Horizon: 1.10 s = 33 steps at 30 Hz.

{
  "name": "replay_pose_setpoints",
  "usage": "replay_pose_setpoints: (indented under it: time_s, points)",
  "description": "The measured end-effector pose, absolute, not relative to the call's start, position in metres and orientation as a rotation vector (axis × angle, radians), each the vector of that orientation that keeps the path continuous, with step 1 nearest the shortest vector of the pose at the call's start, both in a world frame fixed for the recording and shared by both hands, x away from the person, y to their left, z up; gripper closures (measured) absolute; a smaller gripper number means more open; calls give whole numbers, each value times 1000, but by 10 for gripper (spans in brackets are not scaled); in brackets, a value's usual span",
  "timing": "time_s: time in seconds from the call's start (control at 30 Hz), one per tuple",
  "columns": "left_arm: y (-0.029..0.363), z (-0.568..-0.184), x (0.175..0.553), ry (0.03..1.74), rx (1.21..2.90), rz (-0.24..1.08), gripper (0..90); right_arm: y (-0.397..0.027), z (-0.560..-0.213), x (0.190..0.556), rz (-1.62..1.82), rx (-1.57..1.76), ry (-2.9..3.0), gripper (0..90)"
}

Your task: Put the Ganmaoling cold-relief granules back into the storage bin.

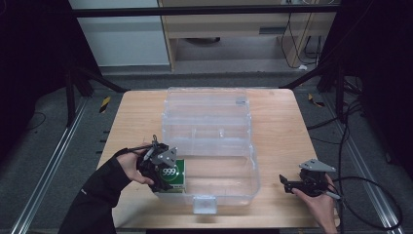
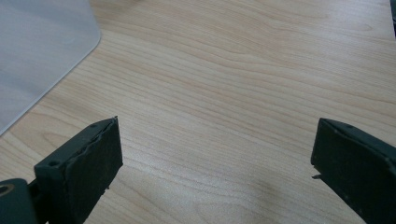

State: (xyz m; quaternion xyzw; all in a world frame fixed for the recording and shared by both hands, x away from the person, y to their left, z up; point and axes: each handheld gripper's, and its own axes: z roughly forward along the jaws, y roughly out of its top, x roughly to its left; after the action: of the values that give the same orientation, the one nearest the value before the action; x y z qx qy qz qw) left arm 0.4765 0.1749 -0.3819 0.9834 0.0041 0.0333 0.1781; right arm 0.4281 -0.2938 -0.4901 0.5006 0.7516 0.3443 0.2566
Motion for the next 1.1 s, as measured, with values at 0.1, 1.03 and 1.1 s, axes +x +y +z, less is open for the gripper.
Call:
replay_pose_setpoints:
  time_s: [0.1, 1.03, 1.1]
  points:
    - [175, -386, 477, 9, 2781, 94, 146, -294, -490, 428, 934, 1361, 2039, 25]
    - [185, -384, 477, 71, 2711, 155, 117, -294, -490, 428, 931, 1361, 2039, 21]
    - [189, -378, 475, 91, 2683, 178, 125, -294, -490, 428, 937, 1363, 2035, 21]
